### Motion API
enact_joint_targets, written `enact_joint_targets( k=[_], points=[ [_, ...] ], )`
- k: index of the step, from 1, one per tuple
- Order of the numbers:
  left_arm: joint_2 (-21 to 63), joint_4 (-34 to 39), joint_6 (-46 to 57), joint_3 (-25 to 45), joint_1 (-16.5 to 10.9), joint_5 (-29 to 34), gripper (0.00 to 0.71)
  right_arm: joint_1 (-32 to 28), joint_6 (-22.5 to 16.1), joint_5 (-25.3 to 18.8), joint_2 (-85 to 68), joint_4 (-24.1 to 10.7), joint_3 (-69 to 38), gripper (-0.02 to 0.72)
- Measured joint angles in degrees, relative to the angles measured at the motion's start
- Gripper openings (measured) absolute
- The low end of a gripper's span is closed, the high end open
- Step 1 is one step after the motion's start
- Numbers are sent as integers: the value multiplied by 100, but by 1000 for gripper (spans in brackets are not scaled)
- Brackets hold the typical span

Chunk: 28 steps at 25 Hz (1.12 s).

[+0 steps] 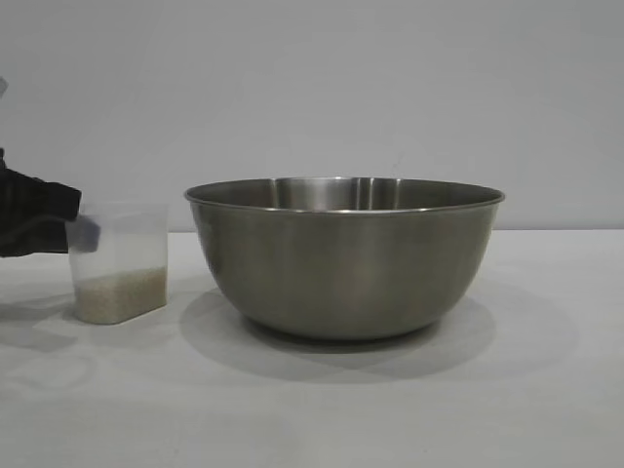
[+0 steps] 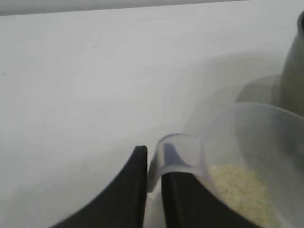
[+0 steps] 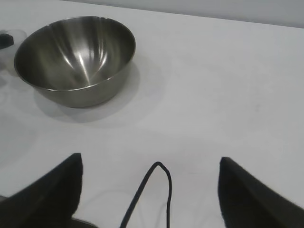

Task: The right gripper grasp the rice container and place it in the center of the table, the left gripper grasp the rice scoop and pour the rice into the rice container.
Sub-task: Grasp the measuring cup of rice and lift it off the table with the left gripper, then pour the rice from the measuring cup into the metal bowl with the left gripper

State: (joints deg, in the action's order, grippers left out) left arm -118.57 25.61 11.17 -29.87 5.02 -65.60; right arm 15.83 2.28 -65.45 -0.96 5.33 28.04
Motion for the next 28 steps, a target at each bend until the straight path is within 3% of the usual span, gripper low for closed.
enact_joint_targets(
  k=[9,20,28],
  points=[
    [786,129,-419,-211,0,76,0,0,0,0,0,10,0,526],
    [1031,1722,-826,-2007,0,76,0,0,0,0,0,10,0,526],
    [1040,2490,-1824,-3036,488,730,0,0,0,0,0,10,0,526]
  ],
)
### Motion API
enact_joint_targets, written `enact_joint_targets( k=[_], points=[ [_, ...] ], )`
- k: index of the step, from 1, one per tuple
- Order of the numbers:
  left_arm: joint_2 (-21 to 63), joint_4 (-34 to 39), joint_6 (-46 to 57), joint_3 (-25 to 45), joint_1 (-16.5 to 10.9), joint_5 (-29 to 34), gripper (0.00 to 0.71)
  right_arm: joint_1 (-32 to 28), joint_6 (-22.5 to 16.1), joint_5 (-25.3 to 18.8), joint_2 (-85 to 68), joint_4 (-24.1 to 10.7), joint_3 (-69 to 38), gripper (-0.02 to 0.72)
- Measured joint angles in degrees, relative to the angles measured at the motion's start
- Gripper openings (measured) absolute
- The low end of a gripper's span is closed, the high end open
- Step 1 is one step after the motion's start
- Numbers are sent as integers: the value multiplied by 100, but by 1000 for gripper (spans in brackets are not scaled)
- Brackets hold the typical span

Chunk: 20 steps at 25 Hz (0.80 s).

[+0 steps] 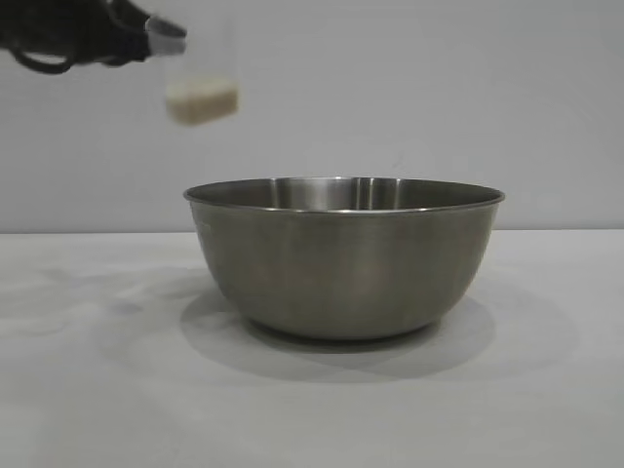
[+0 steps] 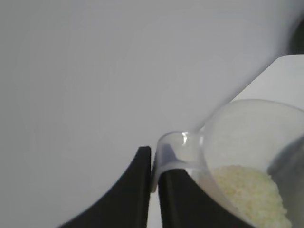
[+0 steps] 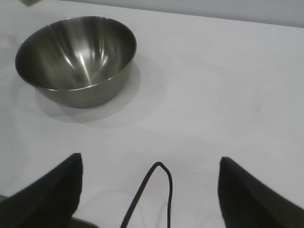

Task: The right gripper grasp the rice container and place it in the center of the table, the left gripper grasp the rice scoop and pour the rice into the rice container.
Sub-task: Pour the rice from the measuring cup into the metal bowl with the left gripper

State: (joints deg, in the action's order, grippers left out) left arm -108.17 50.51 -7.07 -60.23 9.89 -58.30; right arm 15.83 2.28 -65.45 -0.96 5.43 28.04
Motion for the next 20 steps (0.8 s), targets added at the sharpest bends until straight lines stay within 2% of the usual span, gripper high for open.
enact_joint_targets(
  k=[16,20],
  points=[
    [0,319,-3176,-59,749,139,0,0,0,0,0,0,0,526],
    [0,319,-4183,-59,940,356,0,0,0,0,0,0,0,526]
  ],
)
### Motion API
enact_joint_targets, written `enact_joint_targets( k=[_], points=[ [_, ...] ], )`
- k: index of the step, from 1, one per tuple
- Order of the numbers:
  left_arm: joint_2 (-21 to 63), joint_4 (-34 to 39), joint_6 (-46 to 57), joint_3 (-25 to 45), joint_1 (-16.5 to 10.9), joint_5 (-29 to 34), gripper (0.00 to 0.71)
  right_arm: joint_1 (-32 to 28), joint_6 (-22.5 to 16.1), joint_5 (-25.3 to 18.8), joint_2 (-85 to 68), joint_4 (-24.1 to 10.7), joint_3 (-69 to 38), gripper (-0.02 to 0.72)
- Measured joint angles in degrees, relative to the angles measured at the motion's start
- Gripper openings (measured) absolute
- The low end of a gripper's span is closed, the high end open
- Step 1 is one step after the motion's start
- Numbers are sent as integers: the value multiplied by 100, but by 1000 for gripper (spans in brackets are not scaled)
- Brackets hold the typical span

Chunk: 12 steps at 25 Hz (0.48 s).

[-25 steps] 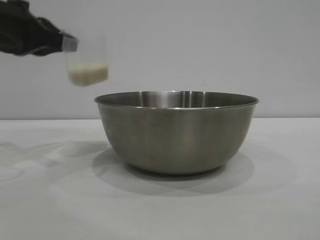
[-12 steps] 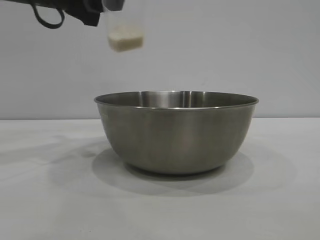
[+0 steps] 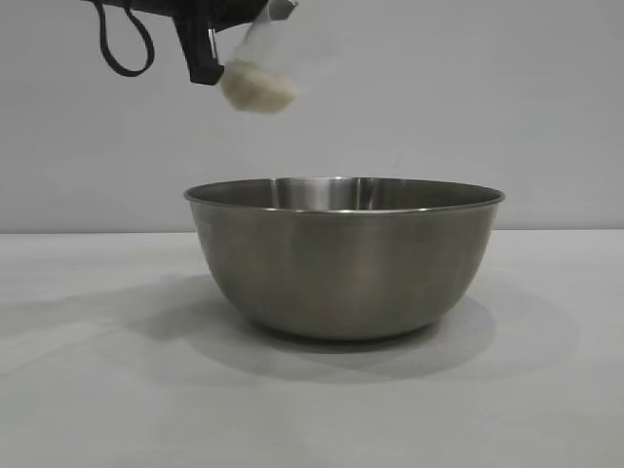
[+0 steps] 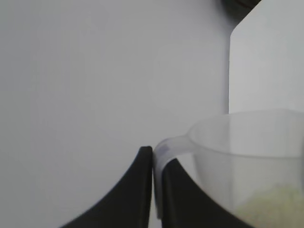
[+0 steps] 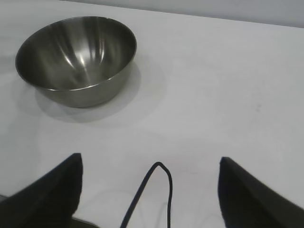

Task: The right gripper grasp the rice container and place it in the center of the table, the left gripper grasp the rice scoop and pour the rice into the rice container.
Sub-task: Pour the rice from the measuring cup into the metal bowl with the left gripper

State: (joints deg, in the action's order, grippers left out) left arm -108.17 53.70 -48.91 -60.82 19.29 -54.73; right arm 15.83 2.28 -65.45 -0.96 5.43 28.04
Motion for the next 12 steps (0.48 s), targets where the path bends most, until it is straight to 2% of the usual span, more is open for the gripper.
enact_joint_targets(
  k=[6,12],
  points=[
    [0,-10,-1277,0,53,217,0,0,0,0,0,0,0,526],
    [0,-10,-2138,0,101,223,0,0,0,0,0,0,0,526]
  ],
)
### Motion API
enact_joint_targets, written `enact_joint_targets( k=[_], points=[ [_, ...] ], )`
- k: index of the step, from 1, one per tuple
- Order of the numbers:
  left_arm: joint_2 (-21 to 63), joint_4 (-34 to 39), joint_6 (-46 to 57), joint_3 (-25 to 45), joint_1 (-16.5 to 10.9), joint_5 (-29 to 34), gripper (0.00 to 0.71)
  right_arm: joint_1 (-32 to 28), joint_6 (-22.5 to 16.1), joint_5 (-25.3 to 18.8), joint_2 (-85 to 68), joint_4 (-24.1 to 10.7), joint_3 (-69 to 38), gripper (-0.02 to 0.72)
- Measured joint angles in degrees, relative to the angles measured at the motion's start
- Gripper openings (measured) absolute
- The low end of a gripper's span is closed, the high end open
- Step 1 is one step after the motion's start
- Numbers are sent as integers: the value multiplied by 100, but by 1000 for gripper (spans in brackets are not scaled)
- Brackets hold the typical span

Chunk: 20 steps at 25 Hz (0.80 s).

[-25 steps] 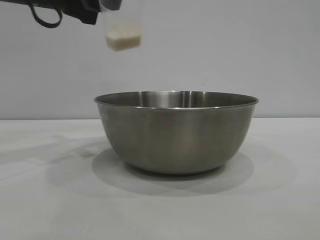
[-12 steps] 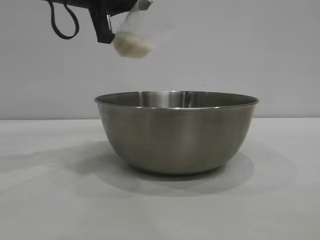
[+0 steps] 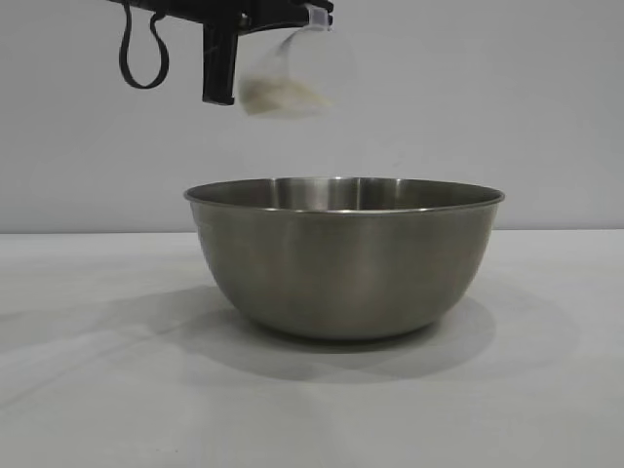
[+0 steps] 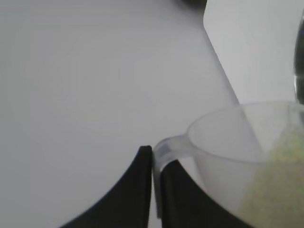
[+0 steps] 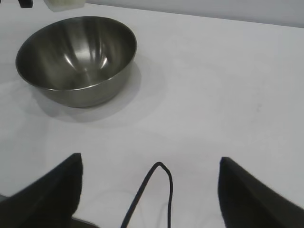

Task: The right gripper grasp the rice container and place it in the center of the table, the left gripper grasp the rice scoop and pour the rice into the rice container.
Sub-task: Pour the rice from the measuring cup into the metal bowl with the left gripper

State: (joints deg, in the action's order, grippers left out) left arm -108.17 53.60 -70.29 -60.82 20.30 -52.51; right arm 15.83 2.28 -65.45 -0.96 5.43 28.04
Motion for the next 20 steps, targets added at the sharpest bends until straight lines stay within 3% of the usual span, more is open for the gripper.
enact_joint_targets(
  k=[8,20],
  points=[
    [0,2,-824,0,196,9,0,0,0,0,0,0,0,526],
    [0,231,-2054,0,196,9,0,0,0,0,0,0,0,526]
  ],
)
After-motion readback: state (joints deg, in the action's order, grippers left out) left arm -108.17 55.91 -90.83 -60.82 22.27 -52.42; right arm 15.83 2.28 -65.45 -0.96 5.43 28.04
